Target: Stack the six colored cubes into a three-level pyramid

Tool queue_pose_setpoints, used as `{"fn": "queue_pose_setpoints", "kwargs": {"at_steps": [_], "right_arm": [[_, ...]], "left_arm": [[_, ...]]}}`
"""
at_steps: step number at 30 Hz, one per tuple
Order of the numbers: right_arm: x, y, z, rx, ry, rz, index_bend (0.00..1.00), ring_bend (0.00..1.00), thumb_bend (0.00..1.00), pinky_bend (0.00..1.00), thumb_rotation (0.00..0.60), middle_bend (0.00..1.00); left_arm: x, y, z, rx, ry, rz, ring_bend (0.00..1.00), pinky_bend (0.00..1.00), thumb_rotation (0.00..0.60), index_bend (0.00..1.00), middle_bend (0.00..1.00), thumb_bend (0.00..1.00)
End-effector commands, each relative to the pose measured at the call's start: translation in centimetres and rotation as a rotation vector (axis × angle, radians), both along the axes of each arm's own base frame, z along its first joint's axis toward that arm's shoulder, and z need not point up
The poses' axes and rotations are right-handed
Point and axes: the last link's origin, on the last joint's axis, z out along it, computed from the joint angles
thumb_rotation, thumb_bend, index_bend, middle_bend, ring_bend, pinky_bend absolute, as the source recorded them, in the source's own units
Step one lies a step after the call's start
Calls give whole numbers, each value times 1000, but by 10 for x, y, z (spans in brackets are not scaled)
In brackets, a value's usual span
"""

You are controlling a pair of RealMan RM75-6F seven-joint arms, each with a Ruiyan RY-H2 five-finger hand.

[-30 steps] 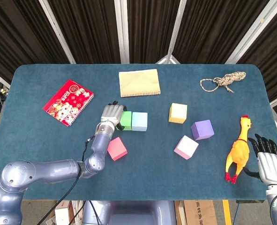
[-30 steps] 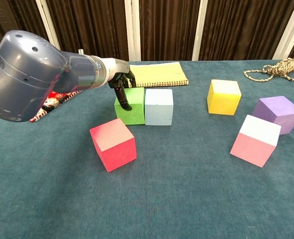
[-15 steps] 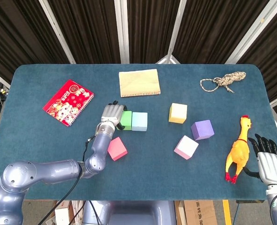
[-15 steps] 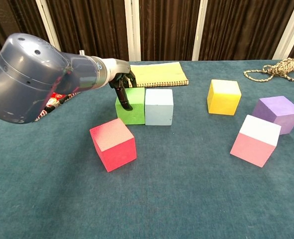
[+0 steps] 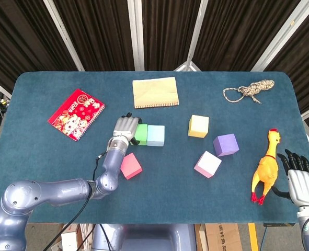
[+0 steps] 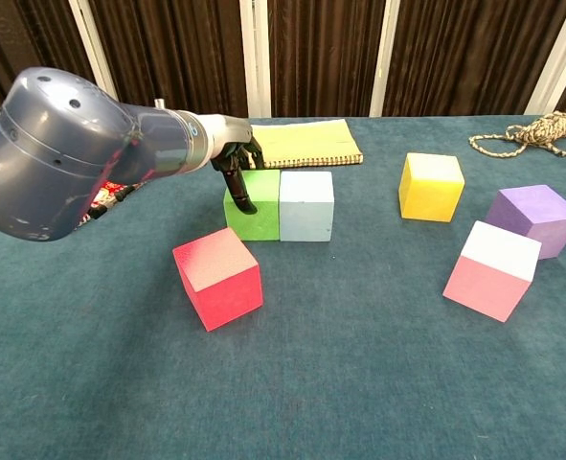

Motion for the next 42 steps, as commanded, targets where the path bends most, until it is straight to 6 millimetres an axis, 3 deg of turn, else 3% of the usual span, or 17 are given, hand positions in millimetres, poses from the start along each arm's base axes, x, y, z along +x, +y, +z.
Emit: {"fn": "queue_pose_setpoints", "kwargs": {"at_steps": [1, 19, 28, 31, 36, 42], "right_arm": [[0, 0, 0, 0, -1, -1, 130, 33, 190, 0, 600, 47], [0, 0, 1, 2, 0, -5, 131, 34, 190, 0, 600, 47], [0, 0, 0, 0, 2, -5, 130, 34, 190, 0, 600, 47], [1, 0, -1, 4, 1, 1, 130, 34, 190, 0, 600, 47], [1, 0, -4, 18, -4, 3, 131, 33, 190, 0, 600, 47], [10, -2, -10, 2, -101, 32, 142, 34, 190, 0, 600, 52]], "left_arm": [[0, 0, 0, -1, 4, -1, 78, 167, 600, 292, 246, 292], [2, -1, 3, -9, 20, -21, 38, 152, 600, 157, 66, 243], [11, -5, 21, -45, 51, -58, 20, 141, 600, 137, 41, 213], [14, -5, 32, -34, 29, -72, 20, 141, 600, 130, 36, 212], [9, -2, 68, 42, -39, -84, 20, 134, 600, 121, 8, 208], [-24, -6, 127, 128, -77, -106, 0, 104, 600, 121, 6, 202]]}}
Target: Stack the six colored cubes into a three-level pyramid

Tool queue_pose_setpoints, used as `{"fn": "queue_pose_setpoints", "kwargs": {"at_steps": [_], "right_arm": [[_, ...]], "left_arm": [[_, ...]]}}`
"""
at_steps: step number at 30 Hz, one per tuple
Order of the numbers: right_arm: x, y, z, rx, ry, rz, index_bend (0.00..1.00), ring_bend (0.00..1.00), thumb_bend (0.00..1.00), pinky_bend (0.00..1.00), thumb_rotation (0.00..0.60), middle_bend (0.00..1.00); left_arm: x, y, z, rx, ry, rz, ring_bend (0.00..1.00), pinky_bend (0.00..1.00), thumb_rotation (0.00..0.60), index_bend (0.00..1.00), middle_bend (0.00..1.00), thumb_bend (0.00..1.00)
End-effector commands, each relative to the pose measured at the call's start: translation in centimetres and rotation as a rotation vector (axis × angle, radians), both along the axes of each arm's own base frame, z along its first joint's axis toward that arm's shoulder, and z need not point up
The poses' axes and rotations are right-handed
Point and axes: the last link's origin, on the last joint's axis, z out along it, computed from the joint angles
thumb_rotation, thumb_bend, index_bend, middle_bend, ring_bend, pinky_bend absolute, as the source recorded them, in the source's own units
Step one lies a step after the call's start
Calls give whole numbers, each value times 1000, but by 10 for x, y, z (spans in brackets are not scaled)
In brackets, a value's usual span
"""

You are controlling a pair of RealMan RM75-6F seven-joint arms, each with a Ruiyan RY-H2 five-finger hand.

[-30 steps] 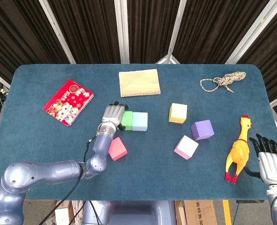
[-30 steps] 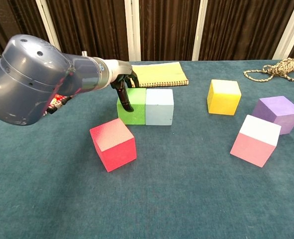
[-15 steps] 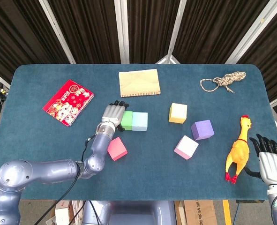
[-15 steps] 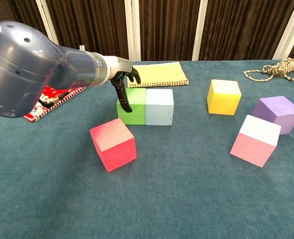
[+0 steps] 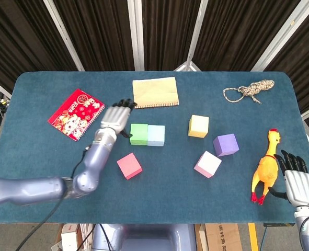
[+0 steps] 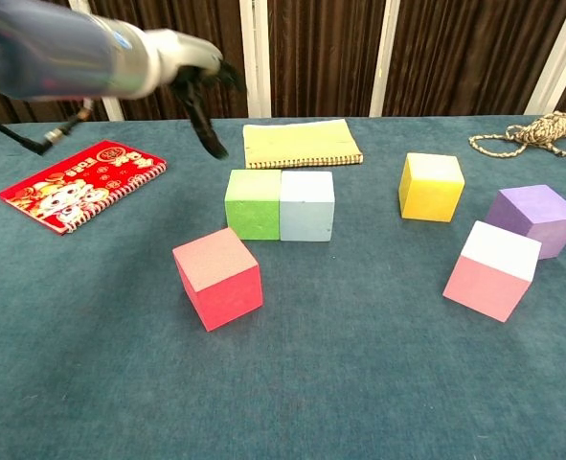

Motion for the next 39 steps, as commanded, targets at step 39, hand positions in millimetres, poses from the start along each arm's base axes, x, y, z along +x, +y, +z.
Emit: {"fn": "queue_pose_setpoints", "kwargs": {"at_steps": [39], "right_arm": [[170, -221, -120, 276, -37, 81, 214, 71, 189, 0, 600, 145]], "left_arm": [[-177, -99, 164, 259, -168, -47, 0, 48, 600, 133, 26, 197]]}}
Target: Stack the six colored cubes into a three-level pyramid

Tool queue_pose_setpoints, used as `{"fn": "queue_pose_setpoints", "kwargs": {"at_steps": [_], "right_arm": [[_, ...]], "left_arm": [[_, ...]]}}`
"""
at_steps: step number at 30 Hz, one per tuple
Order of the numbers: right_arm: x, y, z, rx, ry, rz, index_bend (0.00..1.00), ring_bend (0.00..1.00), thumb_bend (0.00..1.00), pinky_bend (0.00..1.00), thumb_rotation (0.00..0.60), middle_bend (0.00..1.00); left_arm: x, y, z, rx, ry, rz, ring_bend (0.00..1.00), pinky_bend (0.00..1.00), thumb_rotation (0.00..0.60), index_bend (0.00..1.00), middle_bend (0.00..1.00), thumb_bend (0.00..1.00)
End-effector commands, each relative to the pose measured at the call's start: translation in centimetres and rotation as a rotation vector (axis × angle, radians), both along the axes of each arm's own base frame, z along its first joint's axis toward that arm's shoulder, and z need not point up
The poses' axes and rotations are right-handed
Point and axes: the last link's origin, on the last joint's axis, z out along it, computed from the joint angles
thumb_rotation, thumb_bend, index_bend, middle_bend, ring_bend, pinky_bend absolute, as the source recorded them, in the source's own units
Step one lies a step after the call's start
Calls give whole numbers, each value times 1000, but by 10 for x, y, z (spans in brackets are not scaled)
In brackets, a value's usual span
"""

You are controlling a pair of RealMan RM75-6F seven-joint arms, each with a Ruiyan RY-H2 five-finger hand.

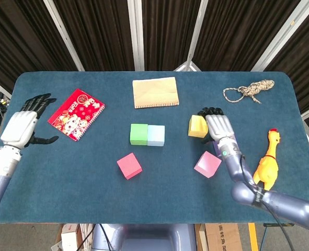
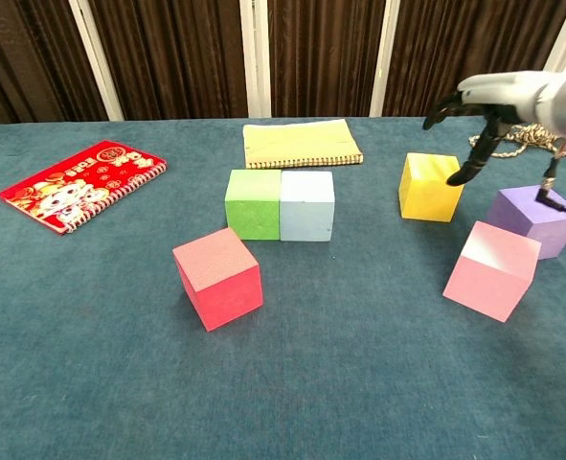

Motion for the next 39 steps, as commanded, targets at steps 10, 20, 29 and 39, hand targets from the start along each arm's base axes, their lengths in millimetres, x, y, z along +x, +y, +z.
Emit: {"fn": "queue_pose_setpoints", "kwargs": {"at_steps": [10, 20, 29, 39], "right_arm": [[-4, -18, -23, 8, 37, -27, 214, 72, 189, 0, 600, 145], [-4, -29, -20, 2, 59, -57, 214, 71, 189, 0, 600, 145], [-9, -32, -23, 8, 85, -78, 212, 72, 189, 0, 600, 145], [-12, -36, -28, 4, 81, -78, 239, 92, 190, 0, 600, 226]], "left_arm": [[-27, -8, 13, 46, -14, 47, 0, 49, 600, 133, 31, 197], [-47, -9, 18, 44, -5, 92, 0, 49, 600, 133, 29, 197], [-49, -9, 18, 46, 6, 91, 0, 49, 600, 133, 29, 196], [-51, -10, 14, 41, 9, 107, 0, 49, 600, 136, 29, 197]]}}
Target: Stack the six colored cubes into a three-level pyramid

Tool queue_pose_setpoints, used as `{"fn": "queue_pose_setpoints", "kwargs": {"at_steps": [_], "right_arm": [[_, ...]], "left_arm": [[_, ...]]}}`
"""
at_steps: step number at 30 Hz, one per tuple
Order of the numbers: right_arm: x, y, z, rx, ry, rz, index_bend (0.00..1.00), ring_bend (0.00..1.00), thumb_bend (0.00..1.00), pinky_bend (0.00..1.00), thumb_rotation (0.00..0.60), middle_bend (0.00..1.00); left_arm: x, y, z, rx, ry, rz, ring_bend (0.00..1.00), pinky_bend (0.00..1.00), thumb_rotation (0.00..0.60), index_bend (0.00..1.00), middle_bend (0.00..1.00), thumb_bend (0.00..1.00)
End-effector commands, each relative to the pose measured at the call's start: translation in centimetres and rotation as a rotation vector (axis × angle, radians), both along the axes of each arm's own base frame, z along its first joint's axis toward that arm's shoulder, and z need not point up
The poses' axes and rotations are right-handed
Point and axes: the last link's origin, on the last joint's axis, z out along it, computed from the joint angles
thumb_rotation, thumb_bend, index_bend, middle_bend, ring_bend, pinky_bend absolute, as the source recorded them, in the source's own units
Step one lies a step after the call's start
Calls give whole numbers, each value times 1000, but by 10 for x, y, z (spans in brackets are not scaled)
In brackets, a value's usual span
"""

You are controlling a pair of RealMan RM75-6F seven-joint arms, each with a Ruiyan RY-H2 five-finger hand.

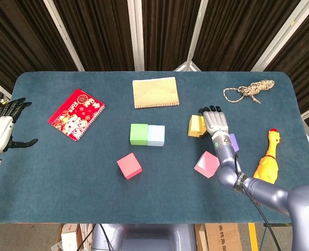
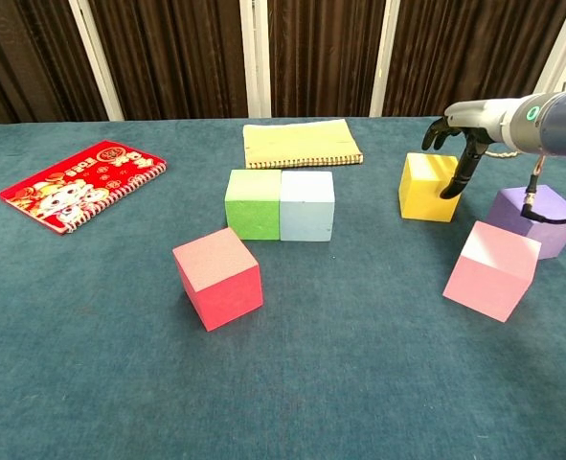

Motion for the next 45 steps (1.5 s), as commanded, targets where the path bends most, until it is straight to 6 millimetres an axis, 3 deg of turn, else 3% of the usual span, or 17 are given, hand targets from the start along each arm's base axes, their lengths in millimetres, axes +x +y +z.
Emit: {"fn": "queue_pose_setpoints", "kwargs": {"at_steps": [1, 26, 37, 45], "right_arm": [[0, -1, -1, -2, -4, 2, 244, 96, 190, 0, 600, 238], [4, -5, -5, -12, 3, 13, 339, 140, 190, 0, 600, 313], [2, -3, -9, -11, -5, 2, 364, 217, 190, 0, 600, 422], [13, -1, 0, -35, -19, 30, 381, 238, 188, 0, 600, 454]], "left_arm": [[-1, 0, 0, -1, 0, 4, 0, 49, 600, 136, 29, 197], [-6, 4, -3, 0, 0, 19, 0, 49, 600, 138, 28, 197], [-10, 1, 0, 5, 3, 28, 0, 49, 600, 138, 28, 197], [-10, -2, 3, 12, 9, 22, 0, 49, 600, 138, 25, 197]]}}
